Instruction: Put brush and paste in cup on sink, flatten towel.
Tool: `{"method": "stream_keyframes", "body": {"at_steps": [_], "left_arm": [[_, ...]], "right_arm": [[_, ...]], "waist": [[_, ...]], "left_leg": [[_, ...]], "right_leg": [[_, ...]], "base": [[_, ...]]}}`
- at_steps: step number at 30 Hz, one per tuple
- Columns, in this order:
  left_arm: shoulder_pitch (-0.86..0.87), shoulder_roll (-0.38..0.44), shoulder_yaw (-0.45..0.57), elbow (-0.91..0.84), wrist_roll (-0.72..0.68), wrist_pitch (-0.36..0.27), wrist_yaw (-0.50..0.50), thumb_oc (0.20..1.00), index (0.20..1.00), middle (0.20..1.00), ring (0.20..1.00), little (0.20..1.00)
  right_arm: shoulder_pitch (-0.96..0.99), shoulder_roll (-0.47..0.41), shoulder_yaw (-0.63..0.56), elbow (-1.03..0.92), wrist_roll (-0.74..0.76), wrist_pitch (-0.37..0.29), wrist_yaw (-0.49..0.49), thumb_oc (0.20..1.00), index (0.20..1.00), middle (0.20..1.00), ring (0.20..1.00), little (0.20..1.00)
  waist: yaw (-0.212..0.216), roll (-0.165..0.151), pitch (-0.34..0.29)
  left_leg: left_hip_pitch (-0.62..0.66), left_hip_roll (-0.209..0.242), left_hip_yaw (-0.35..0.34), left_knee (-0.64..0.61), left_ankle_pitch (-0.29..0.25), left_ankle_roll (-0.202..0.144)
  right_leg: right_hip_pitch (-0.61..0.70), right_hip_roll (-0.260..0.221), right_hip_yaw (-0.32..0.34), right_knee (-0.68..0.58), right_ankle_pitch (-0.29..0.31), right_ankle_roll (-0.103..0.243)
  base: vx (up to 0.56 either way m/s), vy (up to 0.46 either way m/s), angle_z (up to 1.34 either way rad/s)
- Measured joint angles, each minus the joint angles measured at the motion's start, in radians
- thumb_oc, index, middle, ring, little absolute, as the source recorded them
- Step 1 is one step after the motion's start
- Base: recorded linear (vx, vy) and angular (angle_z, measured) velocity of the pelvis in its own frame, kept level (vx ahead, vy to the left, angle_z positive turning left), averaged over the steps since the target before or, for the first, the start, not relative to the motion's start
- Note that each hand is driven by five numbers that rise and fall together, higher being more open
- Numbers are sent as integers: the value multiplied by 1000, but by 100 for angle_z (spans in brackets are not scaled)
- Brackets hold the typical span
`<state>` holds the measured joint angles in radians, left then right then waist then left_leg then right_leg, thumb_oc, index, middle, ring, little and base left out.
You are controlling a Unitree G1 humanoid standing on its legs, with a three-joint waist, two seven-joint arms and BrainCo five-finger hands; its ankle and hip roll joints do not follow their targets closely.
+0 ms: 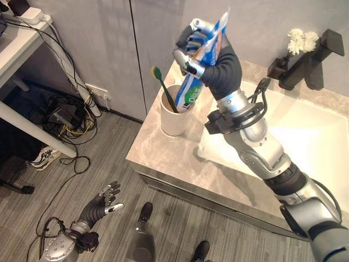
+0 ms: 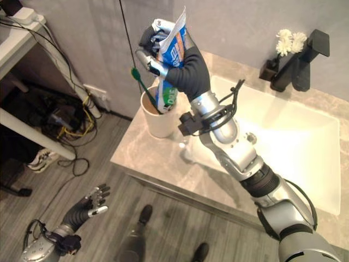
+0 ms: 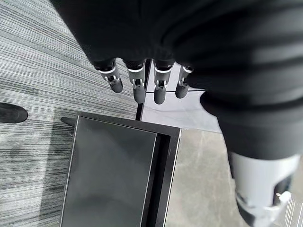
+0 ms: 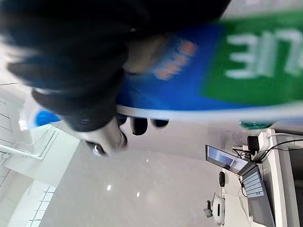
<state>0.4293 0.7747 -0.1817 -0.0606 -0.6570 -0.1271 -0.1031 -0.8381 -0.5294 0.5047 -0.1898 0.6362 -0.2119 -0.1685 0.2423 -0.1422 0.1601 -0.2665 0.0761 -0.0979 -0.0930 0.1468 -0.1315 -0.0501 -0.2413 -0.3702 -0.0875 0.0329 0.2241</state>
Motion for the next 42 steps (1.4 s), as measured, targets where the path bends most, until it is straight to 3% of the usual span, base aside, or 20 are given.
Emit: {"method": "stream_keyframes", "body": {"at_steps": [14, 22, 28, 33, 36, 37, 39, 40, 42], "left_arm": [[-10, -5, 2, -39, -1, -1, 13, 1000, 1000, 1000, 1000, 1000], [-8, 4, 94, -133, 1, -25, 22, 1000, 1000, 1000, 1000, 1000], [-24, 6, 147, -197, 8, -44, 21, 1000, 1000, 1000, 1000, 1000], [3, -5, 254, -276, 10, -66, 13, 1000, 1000, 1000, 1000, 1000], [13, -43, 281, -264, 20, -81, 6, 1000, 1000, 1000, 1000, 1000], [45, -92, 335, -286, 49, -107, -1, 1000, 1000, 1000, 1000, 1000], [70, -80, 337, -256, 72, -120, 0, 1000, 1000, 1000, 1000, 1000], [100, -72, 340, -238, 88, -127, 1, 1000, 1000, 1000, 1000, 1000], [109, -65, 306, -190, 119, -126, 3, 1000, 1000, 1000, 1000, 1000]], "right_arm": [[-29, 24, -10, -1, -2, -1, -20, 1000, 1000, 1000, 1000, 1000], [-48, 22, -222, -71, -57, -36, -98, 1000, 1000, 1000, 1000, 1000], [60, -58, -494, -163, -190, -94, -175, 1000, 1000, 1000, 1000, 1000], [430, -122, -833, -220, -285, -116, -220, 1000, 1000, 1000, 1000, 1000], [542, -130, -937, -228, -363, -113, -278, 1000, 1000, 1000, 1000, 1000], [694, -205, -1118, -196, -549, -105, -343, 1000, 1000, 1000, 1000, 1000], [827, -264, -1250, -69, -655, -101, -419, 1000, 1000, 1000, 1000, 1000], [896, -284, -1342, 108, -689, -63, -466, 1000, 1000, 1000, 1000, 1000], [986, -298, -1408, 285, -722, -28, -557, 1000, 1000, 1000, 1000, 1000]], "waist": [[-6, 4, 2], [15, 44, 11], [-12, 70, 10], [-62, 96, -9], [-99, 128, -28], [-96, 136, -35], [-104, 138, -41], [-105, 130, -54], [-135, 130, -65]], "left_leg": [[4, 2, 11, 0, 0, 0], [26, 3, 31, 0, 0, 0], [59, 8, 55, 0, 0, 0], [73, 10, 51, 0, -1, 1], [75, 15, 52, 0, -1, 2], [78, 11, 45, 0, -1, 2], [85, 13, 44, 0, -2, 3], [84, 17, 45, -1, -2, 3], [85, 20, 47, -1, -4, 4]], "right_leg": [[-3, -2, 11, 0, 5, -2], [5, -5, 32, 0, 12, -3], [19, -5, 62, 0, 19, -5], [38, -1, 58, 0, 19, -5], [39, 1, 60, 0, 21, -5], [45, 1, 54, 0, 20, -4], [54, 4, 56, 0, 16, -5], [52, 7, 57, 0, 15, -6], [52, 9, 59, 0, 15, -6]], "base": [[-2, 0, -1], [-2, -4, -6], [3, -18, -11], [12, -56, 0], [30, -68, 0], [-13, -52, 9], [3, -28, 4], [0, 0, 0], [10, -26, -4]]}}
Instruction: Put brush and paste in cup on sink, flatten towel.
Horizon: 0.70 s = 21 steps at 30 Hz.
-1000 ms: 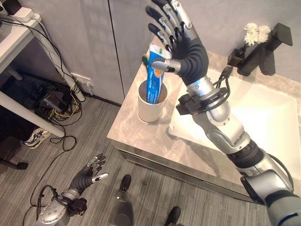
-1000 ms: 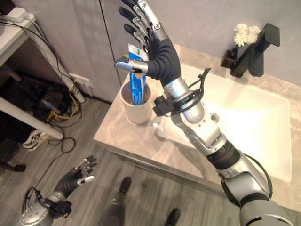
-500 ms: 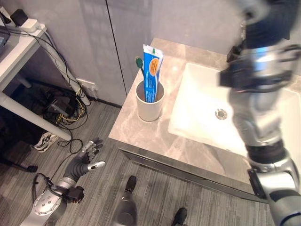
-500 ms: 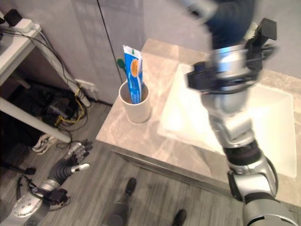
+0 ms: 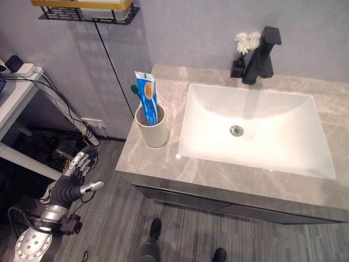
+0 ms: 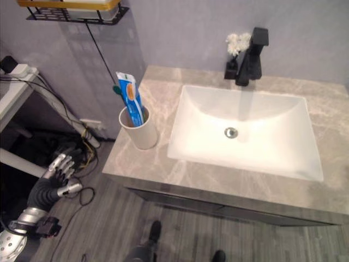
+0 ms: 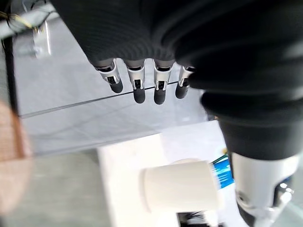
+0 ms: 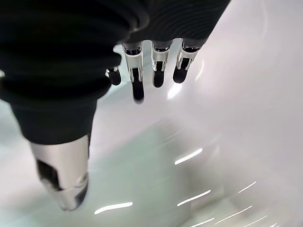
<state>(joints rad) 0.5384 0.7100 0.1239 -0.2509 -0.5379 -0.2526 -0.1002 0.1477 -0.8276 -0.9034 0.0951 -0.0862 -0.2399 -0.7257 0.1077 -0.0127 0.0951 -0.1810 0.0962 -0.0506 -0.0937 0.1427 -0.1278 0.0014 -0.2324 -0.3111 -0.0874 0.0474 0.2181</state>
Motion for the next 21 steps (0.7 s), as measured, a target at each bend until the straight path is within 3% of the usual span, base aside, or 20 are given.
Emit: {"method": "stream_keyframes", "body": {"at_steps": [3, 4, 8, 10, 11, 13, 15, 16, 17, 18, 21], "left_arm": [[46, 30, -17, 5, 40, -2, 17, 1000, 1000, 1000, 1000, 1000], [57, 35, -22, 2, 46, -5, 17, 1000, 1000, 1000, 1000, 1000], [69, 30, -23, 3, 48, -24, 46, 1000, 1000, 1000, 1000, 1000], [75, 21, -32, 8, 51, -30, 60, 1000, 1000, 1000, 1000, 1000], [77, 12, -41, 9, 67, -36, 78, 1000, 1000, 1000, 1000, 1000], [80, 13, -59, 10, 72, -36, 84, 1000, 1000, 1000, 1000, 1000], [65, 11, -80, -5, 77, -36, 84, 1000, 1000, 1000, 1000, 1000], [50, 14, -100, -7, 78, -35, 82, 1000, 1000, 1000, 1000, 1000], [50, 15, -102, -4, 78, -34, 81, 1000, 1000, 1000, 1000, 1000], [35, 8, -106, -3, 79, -27, 76, 1000, 1000, 1000, 1000, 1000], [21, -13, -102, -5, 82, -27, 76, 1000, 1000, 1000, 1000, 1000]], "right_arm": [[96, 33, -18, 454, 43, 53, -102, 1000, 1000, 1000, 1000, 1000], [97, 50, -11, 567, 74, 39, -125, 1000, 1000, 1000, 1000, 1000], [98, 76, 43, 923, 224, 42, -125, 1000, 1000, 1000, 1000, 1000], [98, 103, 76, 1052, 362, 21, -98, 1000, 1000, 1000, 1000, 1000], [76, 115, 118, 1208, 485, 22, -39, 1000, 1000, 1000, 1000, 1000], [59, 118, 157, 1264, 554, 26, 12, 1000, 1000, 1000, 1000, 1000], [51, 134, 335, 1371, 577, 48, 104, 1000, 1000, 1000, 1000, 1000], [25, 193, 398, 1425, 584, 103, 180, 1000, 1000, 1000, 1000, 1000], [2, 225, 390, 1426, 586, 133, 211, 1000, 1000, 1000, 1000, 1000], [-20, 258, 554, 1438, 561, 159, 270, 1000, 1000, 1000, 1000, 1000], [-53, 362, 746, 1322, 485, 177, 342, 1000, 1000, 1000, 1000, 1000]], "waist": [[-25, -16, -25], [-36, -15, -31], [-51, -4, -41], [-69, 17, -46], [-68, 37, -41], [-66, 53, -30], [-55, 63, 3], [-37, 66, 32], [-26, 88, 35], [-5, 96, 56], [6, 104, 71]], "left_leg": [[6, 5, 9, 0, -8, 7], [8, 9, 10, 0, -8, 7], [27, 14, 35, 0, -10, 8], [43, 18, 48, 0, -14, 11], [51, 28, 57, 0, -15, 7], [51, 39, 57, 3, -11, 4], [52, 56, 34, 6, -5, -5], [40, 85, 33, 2, -11, -13], [29, 91, 31, 11, -18, -8], [10, 123, 29, 32, -22, -6], [4, 178, 30, 23, -23, -4]], "right_leg": [[-3, 3, 9, 0, -1, -2], [-1, 3, 11, 0, -2, -2], [1, 3, 35, 0, -1, -2], [1, 6, 57, 0, -2, -1], [2, 17, 65, 0, 1, -2], [-4, 26, 68, 10, 1, -5], [-6, 44, 58, 42, -15, -18], [-24, 61, 55, 71, -34, -38], [-30, 78, 47, 86, -35, -43], [-55, 101, 43, 130, -54, -63], [-79, 148, 31, 176, -83, -96]], "base": [[16, -33, -9], [30, -33, -8], [8, -42, -20], [-104, -108, -29], [-157, -159, -24], [-131, -186, -10], [-79, -158, 14], [-67, -197, 18], [-59, -362, 15], [-41, -332, 11], [-39, -224, 11]]}}
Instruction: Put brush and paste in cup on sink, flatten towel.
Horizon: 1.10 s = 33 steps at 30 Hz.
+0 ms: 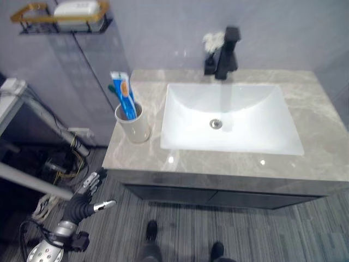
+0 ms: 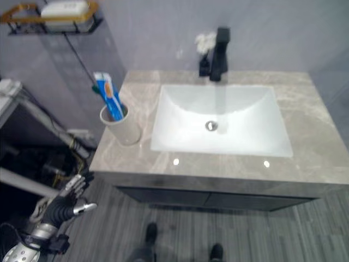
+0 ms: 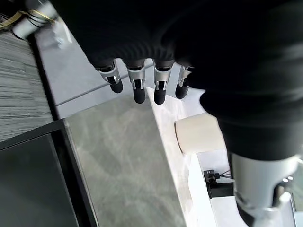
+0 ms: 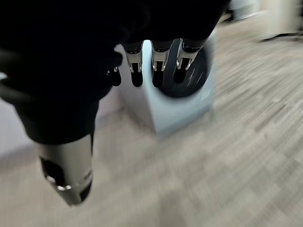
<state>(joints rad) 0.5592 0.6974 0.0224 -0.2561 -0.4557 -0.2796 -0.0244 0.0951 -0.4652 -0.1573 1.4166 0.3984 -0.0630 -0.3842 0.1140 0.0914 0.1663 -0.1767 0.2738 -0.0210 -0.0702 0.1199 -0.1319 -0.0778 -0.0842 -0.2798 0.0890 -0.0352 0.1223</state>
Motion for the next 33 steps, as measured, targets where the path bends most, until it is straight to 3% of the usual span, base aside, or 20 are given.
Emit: {"method": "stream_keyframes", "body": {"at_steps": [1, 2, 3, 4, 6, 7, 9, 11, 15, 16, 19, 26, 29, 31, 32, 33], "left_arm": [[-30, -7, -17, 17, 4, 2, -4, 1000, 1000, 1000, 1000, 1000], [-50, -8, -18, 19, 4, 2, -9, 1000, 1000, 1000, 1000, 1000], [-82, -5, -17, 22, 4, 2, -31, 1000, 1000, 1000, 1000, 1000], [-99, -8, -21, 30, 3, 3, -49, 1000, 1000, 1000, 1000, 1000], [-94, -9, -23, 41, 3, 13, -79, 1000, 1000, 1000, 1000, 1000], [-74, -13, -27, 44, 2, 14, -89, 1000, 1000, 1000, 1000, 1000], [-83, -19, -27, 49, 2, 22, -95, 1000, 1000, 1000, 1000, 1000], [-122, -35, -33, 60, 3, 22, -97, 1000, 1000, 1000, 1000, 1000], [-124, -34, -27, 75, 3, 29, -95, 1000, 1000, 1000, 1000, 1000], [-142, -31, -27, 79, 3, 30, -95, 1000, 1000, 1000, 1000, 1000], [-153, -15, -29, 87, 3, 32, -96, 1000, 1000, 1000, 1000, 1000], [-173, 17, -28, 88, 4, 34, -84, 1000, 1000, 1000, 1000, 1000], [-204, 70, -66, 88, 3, 30, -77, 1000, 1000, 1000, 1000, 1000], [-228, 108, -96, 86, 4, 30, -82, 1000, 1000, 1000, 1000, 1000], [-235, 118, -96, 83, 4, 29, -83, 1000, 1000, 1000, 1000, 1000], [-242, 122, -93, 84, 3, 28, -87, 1000, 1000, 1000, 1000, 1000]], "right_arm": [[-12, 40, 152, -100, -98, -5, 63, 1000, 1000, 1000, 1000, 1000], [-2, 40, 296, -161, -170, -7, 92, 1000, 1000, 1000, 1000, 1000], [5, 61, 381, -258, -280, -29, 167, 1000, 1000, 1000, 1000, 1000], [-13, 92, 342, -249, -318, -35, 197, 1000, 1000, 1000, 1000, 1000], [-38, 124, 256, -216, -321, -25, 215, 1000, 1000, 1000, 1000, 1000], [-26, 116, 220, -203, -316, -22, 215, 1000, 1000, 1000, 1000, 1000], [-12, 97, 231, -216, -316, -16, 215, 1000, 1000, 1000, 1000, 1000], [-22, 101, 231, -225, -320, -23, 214, 1000, 1000, 1000, 1000, 1000], [-32, 124, 241, -260, -336, -30, 216, 1000, 1000, 1000, 1000, 1000], [-36, 141, 247, -259, -336, -30, 216, 1000, 1000, 1000, 1000, 1000], [-9, 175, 261, -276, -339, -31, 222, 1000, 1000, 1000, 1000, 1000], [4, 184, 316, -280, -402, -29, 235, 1000, 1000, 1000, 1000, 1000], [-4, 174, 316, -334, -404, -31, 235, 1000, 1000, 1000, 1000, 1000], [1, 173, 322, -359, -413, -31, 237, 1000, 1000, 1000, 1000, 1000], [0, 174, 334, -361, -414, -32, 237, 1000, 1000, 1000, 1000, 1000], [1, 174, 346, -342, -414, -33, 236, 1000, 1000, 1000, 1000, 1000]], "waist": [[10, 12, -1], [11, 4, 6], [-5, -22, 18], [-13, -48, 27], [11, -86, 27], [20, -78, 8], [10, -52, -7], [22, -63, -5], [11, -65, -14], [9, -94, -11], [2, -134, -35], [-14, -138, -52], [-38, -123, -37], [-75, -112, -18], [-80, -102, -13], [-72, -113, -13]], "left_leg": [[-4, 28, 9, -20, -49, 35], [-16, 36, 31, -16, -103, 62], [-40, 44, 105, 19, -225, 146], [-54, 40, 152, 59, -190, 116], [-27, -41, 185, 158, -137, 78], [16, -111, 198, 232, -90, 70], [67, -172, 235, 222, -107, 74], [63, -223, 231, 216, -117, 86], [106, -221, 223, 134, -134, 99], [105, -228, 224, 134, -134, 100], [121, -238, 224, 112, -145, 113], [137, -263, 233, 85, -147, 131], [107, -266, 220, 101, -149, 153], [114, -266, 176, 98, -141, 171], [113, -264, 165, 93, -139, 170], [111, -272, 165, 88, -137, 167]], "right_leg": [[-16, 24, -23, 38, -27, -28], [-27, 29, -26, 63, -43, -44], [-27, 26, -48, 62, -59, -79], [-17, -3, -80, 54, -60, -88], [9, -48, -90, 28, -56, -94], [52, -56, -116, -17, -38, -77], [78, -55, -160, -20, -48, -69], [76, -76, -187, 1, -46, -66], [77, -57, -199, 8, -54, -48], [77, -64, -201, 9, -54, -42], [83, -69, -203, -1, -52, -30], [66, -100, -187, 35, -40, -3], [-37, -148, -126, 231, -69, 34], [-86, -150, -24, 339, -97, 46], [-93, -148, 18, 327, -100, 40], [-100, -140, 62, 222, -88, 40]], "base": [[-60, -295, 37], [-68, -253, 86], [-31, -175, 100], [-41, -164, 104], [4, -93, 51], [43, -30, 52], [32, -11, 74], [57, 45, 50], [58, 43, 13], [66, 56, 13], [88, 98, 3], [-34, 106, -4], [-32, 55, 12], [27, -35, 52], [80, -93, 36], [55, -61, 23]]}}
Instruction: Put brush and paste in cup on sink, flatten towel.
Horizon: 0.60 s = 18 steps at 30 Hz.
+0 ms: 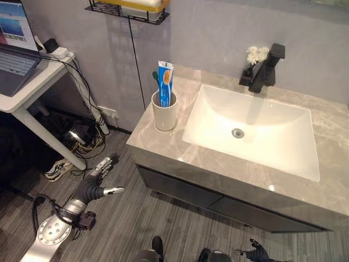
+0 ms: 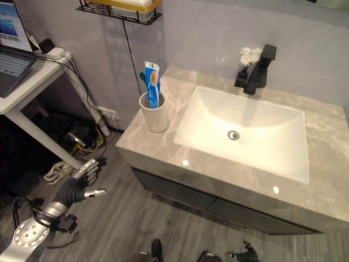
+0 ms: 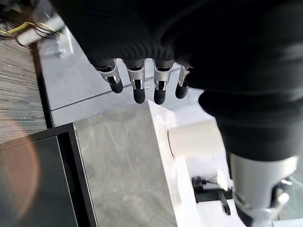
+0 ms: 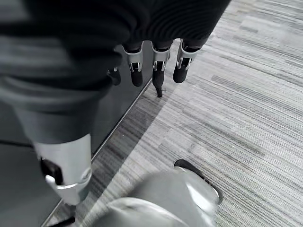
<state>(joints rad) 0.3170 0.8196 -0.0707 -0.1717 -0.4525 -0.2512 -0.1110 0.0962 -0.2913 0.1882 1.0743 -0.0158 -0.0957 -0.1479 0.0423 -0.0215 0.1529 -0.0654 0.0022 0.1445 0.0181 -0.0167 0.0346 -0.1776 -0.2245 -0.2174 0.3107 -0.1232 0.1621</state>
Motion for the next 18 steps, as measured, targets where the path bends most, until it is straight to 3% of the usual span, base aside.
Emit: {"method": "stream_keyframes", "body": {"at_steps": [2, 5, 6, 7, 10, 12, 14, 18], "left_arm": [[8, 0, 5, -1, 1, 0, -1, 1000, 1000, 1000, 1000, 1000], [7, -9, 8, 6, 0, 0, 0, 1000, 1000, 1000, 1000, 1000], [2, -1, 7, 6, 0, 0, -1, 1000, 1000, 1000, 1000, 1000], [-22, -17, -12, 30, 0, 0, -1, 1000, 1000, 1000, 1000, 1000], [6, -45, -42, 1, -1, 1, -22, 1000, 1000, 1000, 1000, 1000], [-6, -45, -40, -13, -14, 3, -30, 1000, 1000, 1000, 1000, 1000], [-20, -46, -34, -23, -26, 4, -30, 200, 200, 200, 200, 200], [-43, -89, -13, -29, -84, 12, -30, 200, 200, 200, 200, 200]], "right_arm": [[-22, -2, -1, 16, 0, 1, -1, 1000, 1000, 1000, 1000, 1000], [-33, -2, 7, 0, -12, 1, -1, 1000, 1000, 1000, 1000, 1000], [-30, 3, 12, -6, -22, 1, -1, 1000, 1000, 1000, 1000, 1000], [-17, 13, 10, 14, -35, 5, -1, 1000, 1000, 1000, 1000, 1000], [-22, -16, -4, 30, -36, 9, -1, 1000, 1000, 1000, 1000, 1000], [-22, -35, -38, 56, -34, 9, -2, 1000, 1000, 1000, 1000, 1000], [-22, -54, -54, 97, -28, 12, -3, 1000, 1000, 1000, 1000, 1000], [-8, -68, -71, 137, -28, 30, -3, 1000, 1000, 1000, 1000, 1000]], "waist": [[4, 2, 1], [-5, 7, 9], [-11, -5, 12], [-22, -14, 14], [-26, 51, -4], [-38, 80, -21], [-50, 100, -36], [-59, 138, -63]], "left_leg": [[-7, 3, 3, -2, -3, -2], [-3, 13, -19, -6, -1, -9], [2, 12, -30, -8, 3, -34], [38, 17, -61, -45, 15, -70], [82, 99, -73, -100, 37, -109], [85, 128, -88, -105, 45, -123], [99, 140, -86, -109, 49, -131], [100, 138, -84, -109, 36, -153]], "right_leg": [[-6, -30, 4, -172, 78, 5], [-14, -49, 47, -285, 166, 27], [-8, -49, 75, -307, 187, 29], [37, -22, 129, -338, 250, 36], [94, 62, 88, -399, 254, 1], [107, 90, 64, -399, 241, -16], [122, 101, 47, -400, 228, -20], [126, 103, 41, -401, 219, -16]], "base": [[121, -108, 4], [90, -85, 13], [174, -192, 61], [127, -141, 54], [147, -162, 16], [127, -134, 20], [82, -75, 19], [79, -66, 4]]}}
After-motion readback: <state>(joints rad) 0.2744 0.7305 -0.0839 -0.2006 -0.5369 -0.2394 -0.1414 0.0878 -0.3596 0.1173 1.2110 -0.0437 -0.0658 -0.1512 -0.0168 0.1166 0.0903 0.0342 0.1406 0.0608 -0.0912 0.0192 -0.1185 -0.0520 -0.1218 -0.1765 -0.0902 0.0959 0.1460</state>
